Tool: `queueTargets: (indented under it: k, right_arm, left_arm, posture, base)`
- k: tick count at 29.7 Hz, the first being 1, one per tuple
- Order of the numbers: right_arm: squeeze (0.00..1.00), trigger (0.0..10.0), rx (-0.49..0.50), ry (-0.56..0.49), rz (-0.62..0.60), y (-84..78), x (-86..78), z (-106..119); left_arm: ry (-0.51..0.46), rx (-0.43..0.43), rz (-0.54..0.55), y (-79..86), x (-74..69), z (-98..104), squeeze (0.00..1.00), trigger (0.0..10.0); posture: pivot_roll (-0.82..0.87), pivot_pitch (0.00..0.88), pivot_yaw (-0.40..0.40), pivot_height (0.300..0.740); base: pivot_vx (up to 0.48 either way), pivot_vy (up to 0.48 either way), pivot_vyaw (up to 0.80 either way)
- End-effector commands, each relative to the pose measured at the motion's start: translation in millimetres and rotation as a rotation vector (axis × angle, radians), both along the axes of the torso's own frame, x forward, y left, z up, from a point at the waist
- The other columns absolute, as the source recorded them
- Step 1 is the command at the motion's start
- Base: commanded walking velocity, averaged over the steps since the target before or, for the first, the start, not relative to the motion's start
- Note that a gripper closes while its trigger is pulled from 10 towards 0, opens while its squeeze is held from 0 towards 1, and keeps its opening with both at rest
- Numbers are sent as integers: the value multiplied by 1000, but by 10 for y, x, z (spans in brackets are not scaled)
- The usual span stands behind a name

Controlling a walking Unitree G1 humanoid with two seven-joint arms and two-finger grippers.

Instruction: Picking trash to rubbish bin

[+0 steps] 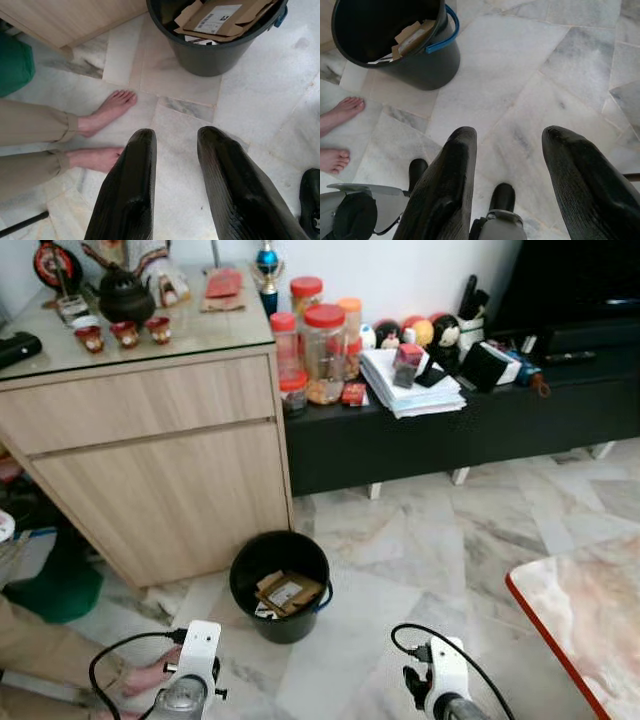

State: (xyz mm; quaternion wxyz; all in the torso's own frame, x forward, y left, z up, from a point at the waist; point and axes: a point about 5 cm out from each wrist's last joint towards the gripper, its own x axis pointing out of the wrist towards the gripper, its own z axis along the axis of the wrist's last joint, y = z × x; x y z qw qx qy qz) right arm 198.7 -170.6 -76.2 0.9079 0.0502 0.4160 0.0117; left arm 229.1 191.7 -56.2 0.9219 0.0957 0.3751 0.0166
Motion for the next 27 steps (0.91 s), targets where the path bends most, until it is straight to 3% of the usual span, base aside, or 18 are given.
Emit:
queueTargets:
  k: [1, 5, 21, 27]
  right_arm:
    - [0, 10000, 1, 7, -3, 6, -17, -10]
    - [0, 10000, 2, 6, -2, 5, -15, -9]
    - [0, 10000, 0, 8, 2, 1, -16, -10]
    - [0, 10000, -1, 9, 3, -2, -19, -11]
  left_arm:
    - [11, 2, 5, 19, -18, -11, 0, 10000]
    - [12, 2, 4, 16, -17, -11, 0, 10000]
    - [4, -4, 8, 8, -6, -4, 0, 10000]
    - [8, 7, 3, 8, -4, -4, 0, 10000]
  posture:
    - [38, 40, 8, 740]
    - [39, 39, 5, 740]
    - [38, 42, 2, 740]
    - [37, 43, 0, 740]
  base:
    - [0, 0, 0]
    - [0, 0, 0]
    - [-251, 0, 0]
    - [0, 0, 0]
